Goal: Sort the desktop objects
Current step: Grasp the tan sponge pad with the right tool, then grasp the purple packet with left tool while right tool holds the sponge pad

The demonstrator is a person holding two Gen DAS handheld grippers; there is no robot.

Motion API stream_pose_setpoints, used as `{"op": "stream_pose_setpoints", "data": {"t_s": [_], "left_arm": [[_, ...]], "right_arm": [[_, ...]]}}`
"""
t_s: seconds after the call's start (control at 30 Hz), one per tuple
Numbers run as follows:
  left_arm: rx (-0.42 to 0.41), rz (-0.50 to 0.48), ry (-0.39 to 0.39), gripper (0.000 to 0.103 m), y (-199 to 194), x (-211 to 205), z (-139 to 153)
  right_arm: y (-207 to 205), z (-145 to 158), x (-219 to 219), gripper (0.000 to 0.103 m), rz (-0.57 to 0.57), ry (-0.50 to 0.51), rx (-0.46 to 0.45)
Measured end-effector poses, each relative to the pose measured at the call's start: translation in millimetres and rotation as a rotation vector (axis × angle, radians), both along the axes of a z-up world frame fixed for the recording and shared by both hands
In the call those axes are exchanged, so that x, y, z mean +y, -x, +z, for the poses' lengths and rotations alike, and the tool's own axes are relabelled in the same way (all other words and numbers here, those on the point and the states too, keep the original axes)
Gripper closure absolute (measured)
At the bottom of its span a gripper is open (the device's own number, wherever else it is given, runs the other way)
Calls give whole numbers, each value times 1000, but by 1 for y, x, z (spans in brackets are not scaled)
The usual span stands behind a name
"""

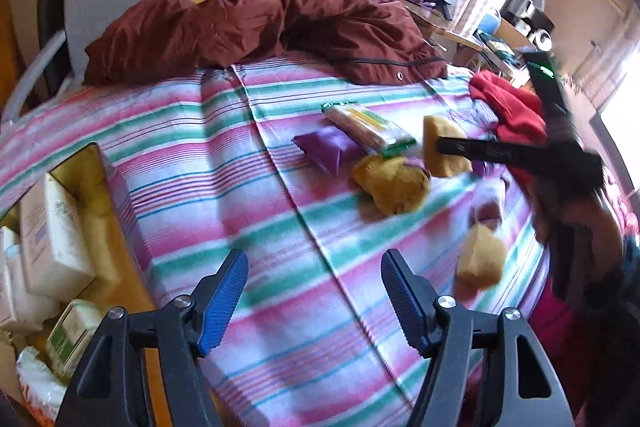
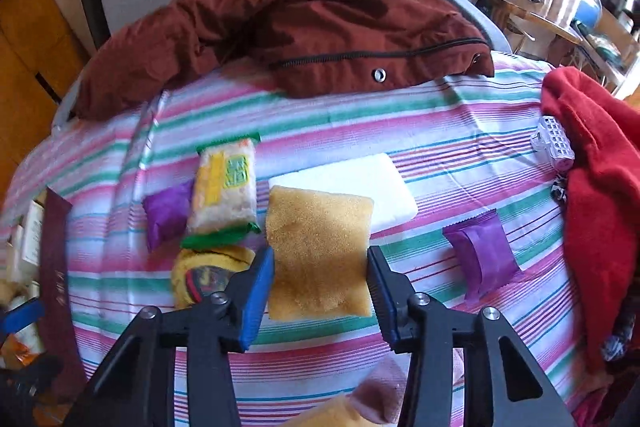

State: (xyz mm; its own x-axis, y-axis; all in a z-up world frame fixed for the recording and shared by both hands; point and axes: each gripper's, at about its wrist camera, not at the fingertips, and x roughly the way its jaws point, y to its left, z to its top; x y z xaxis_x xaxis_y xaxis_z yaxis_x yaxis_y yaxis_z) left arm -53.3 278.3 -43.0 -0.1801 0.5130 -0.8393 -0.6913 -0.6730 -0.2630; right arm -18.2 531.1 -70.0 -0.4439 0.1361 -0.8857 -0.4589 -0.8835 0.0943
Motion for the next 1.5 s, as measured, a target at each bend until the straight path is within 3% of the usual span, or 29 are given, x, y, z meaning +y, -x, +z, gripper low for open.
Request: {"op": "stream_pose_setpoints", "data": {"t_s": [0.07,0.23,0.5,0.97,1.2,1.3,1.5], "left_arm": [[-42,22,-7,34,15,9,-4],[-37,-14,32,34,37,41,-9],[92,-188,125,34,51,97,-19],[131,-361,217,34,50,138,-51],[130,-387,230,34,58,152,-61],[121,-390,224,40,63,156,-64],[126,-395,241,42,69,166,-65]], "right_arm": [[-2,8,2,56,-7,-5,40],[-3,18,1,56,0,1,92],[-5,26,-8,55,49,12,118],[-5,26,-10,53,67,27,116],[-4,24,-9,53,63,25,104],[-4,24,-9,52,64,25,101],[-4,23,-9,52,63,21,96]]}}
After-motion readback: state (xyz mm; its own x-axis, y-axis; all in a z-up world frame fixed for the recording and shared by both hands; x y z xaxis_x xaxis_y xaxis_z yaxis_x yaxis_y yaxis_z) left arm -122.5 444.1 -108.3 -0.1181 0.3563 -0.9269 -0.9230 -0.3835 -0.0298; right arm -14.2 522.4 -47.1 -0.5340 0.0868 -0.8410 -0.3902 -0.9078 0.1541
